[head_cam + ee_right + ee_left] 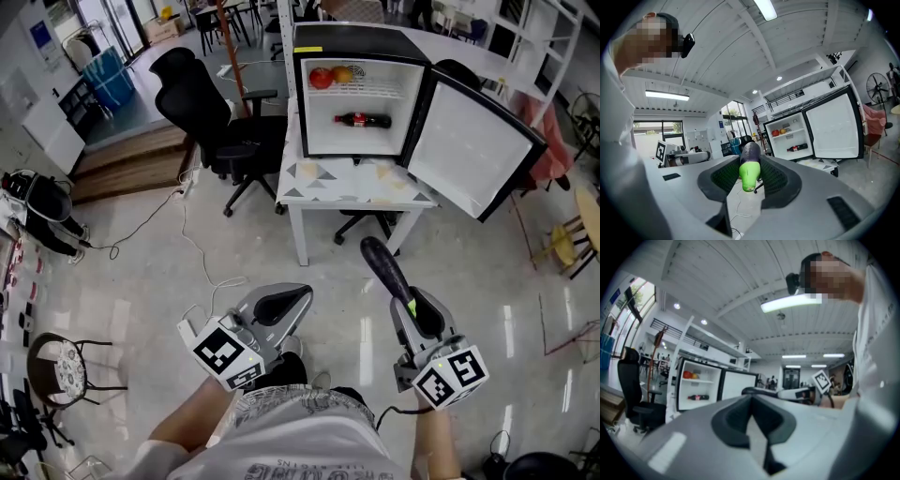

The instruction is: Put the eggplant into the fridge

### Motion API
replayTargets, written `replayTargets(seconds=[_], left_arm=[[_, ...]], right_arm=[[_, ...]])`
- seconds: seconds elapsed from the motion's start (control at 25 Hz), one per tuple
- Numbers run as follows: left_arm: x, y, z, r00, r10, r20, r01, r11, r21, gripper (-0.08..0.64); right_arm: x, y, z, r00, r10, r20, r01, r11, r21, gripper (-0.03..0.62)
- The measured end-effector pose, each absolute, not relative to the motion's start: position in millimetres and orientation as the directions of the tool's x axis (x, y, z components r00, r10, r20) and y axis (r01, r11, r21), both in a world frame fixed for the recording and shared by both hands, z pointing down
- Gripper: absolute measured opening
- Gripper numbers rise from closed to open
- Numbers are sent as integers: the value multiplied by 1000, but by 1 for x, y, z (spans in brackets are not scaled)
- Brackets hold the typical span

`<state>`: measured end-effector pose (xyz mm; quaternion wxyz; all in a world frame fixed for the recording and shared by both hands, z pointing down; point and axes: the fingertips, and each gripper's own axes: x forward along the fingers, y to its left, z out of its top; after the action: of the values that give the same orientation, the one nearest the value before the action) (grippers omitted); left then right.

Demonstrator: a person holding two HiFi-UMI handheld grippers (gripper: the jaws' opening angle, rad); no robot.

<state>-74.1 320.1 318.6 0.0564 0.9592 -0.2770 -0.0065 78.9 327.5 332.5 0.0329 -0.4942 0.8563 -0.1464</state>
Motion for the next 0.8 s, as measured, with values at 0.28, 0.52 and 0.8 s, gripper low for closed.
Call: replayTargets(seconds=[0.28,0.52,0.8], left_arm=[[-69,298,325,847,-531,10,-528,-841,121,8],[-67,268,334,851,-525,8,-521,-842,136,8],[-68,209,340,853,-522,6,-516,-842,160,8]], right_arm=[[86,306,339,-503,-859,91,-839,461,-290,129],[87,276,344,-498,-862,94,-842,454,-293,128],[81,220,348,-496,-861,112,-845,449,-290,127]])
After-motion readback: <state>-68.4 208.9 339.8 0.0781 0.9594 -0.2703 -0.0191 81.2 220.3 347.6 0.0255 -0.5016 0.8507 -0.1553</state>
